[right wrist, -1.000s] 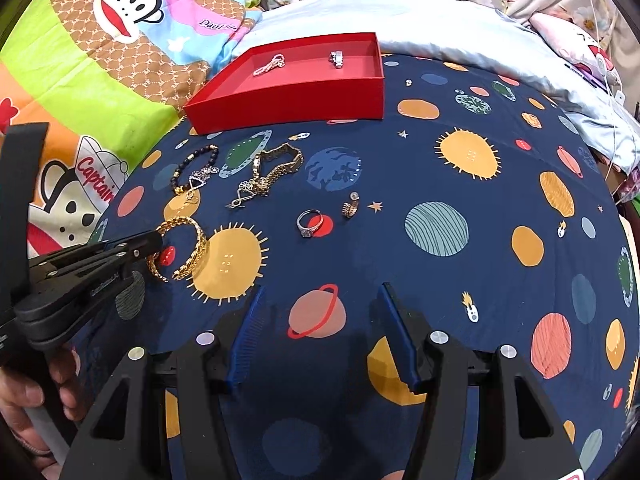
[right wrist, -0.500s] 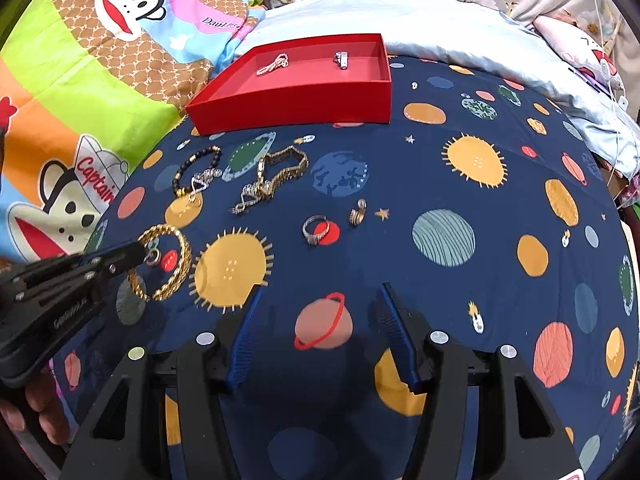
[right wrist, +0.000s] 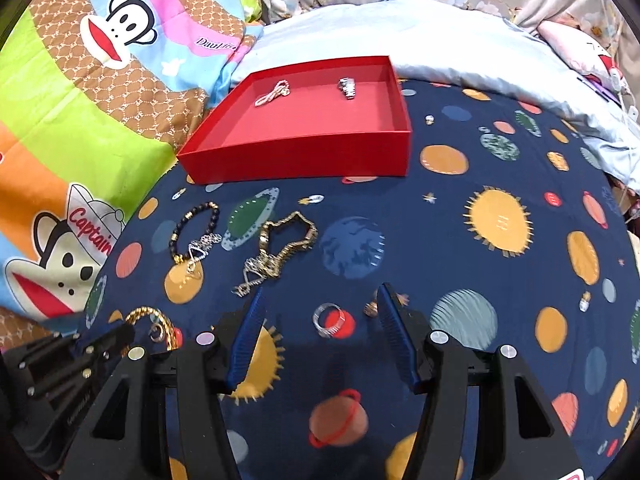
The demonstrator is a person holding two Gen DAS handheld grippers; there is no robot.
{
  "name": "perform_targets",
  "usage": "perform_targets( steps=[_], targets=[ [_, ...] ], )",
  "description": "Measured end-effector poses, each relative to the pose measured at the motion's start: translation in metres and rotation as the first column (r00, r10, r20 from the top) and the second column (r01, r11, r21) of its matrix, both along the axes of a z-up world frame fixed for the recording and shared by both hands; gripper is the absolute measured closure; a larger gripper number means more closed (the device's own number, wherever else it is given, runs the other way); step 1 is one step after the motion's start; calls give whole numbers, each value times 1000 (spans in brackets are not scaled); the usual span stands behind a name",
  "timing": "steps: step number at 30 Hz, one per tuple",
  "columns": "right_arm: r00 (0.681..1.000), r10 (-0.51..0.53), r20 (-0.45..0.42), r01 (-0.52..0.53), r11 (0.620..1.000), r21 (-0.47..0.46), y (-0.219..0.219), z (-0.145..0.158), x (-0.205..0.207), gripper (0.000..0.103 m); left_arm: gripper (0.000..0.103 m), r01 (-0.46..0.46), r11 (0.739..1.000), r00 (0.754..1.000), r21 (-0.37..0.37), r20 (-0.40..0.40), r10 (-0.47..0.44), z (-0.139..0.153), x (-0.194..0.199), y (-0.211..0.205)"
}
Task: Organize jewelry
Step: 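Grasp the gold bangle with the left tool while the right tool grasps the gold chain bracelet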
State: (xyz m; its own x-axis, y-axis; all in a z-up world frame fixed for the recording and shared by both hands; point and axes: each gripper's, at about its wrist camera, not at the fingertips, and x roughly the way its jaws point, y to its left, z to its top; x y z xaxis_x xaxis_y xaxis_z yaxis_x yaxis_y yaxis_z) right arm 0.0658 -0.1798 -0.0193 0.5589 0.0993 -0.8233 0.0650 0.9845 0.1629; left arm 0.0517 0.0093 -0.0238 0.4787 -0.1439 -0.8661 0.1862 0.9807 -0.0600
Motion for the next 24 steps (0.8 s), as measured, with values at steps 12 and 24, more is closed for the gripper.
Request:
perform_targets(
  steps=[12, 24],
  targets=[
    [999, 6, -34, -6, 1000, 4, 26, -18, 56, 46, 99, -25, 1000, 1000, -7, 0, 25, 0, 2, 12],
    [997, 22, -80, -20, 999, 28, 32, -38, 65, 94, 99, -26, 1000, 1000, -2, -3, 26, 1, 1, 13]
  ],
)
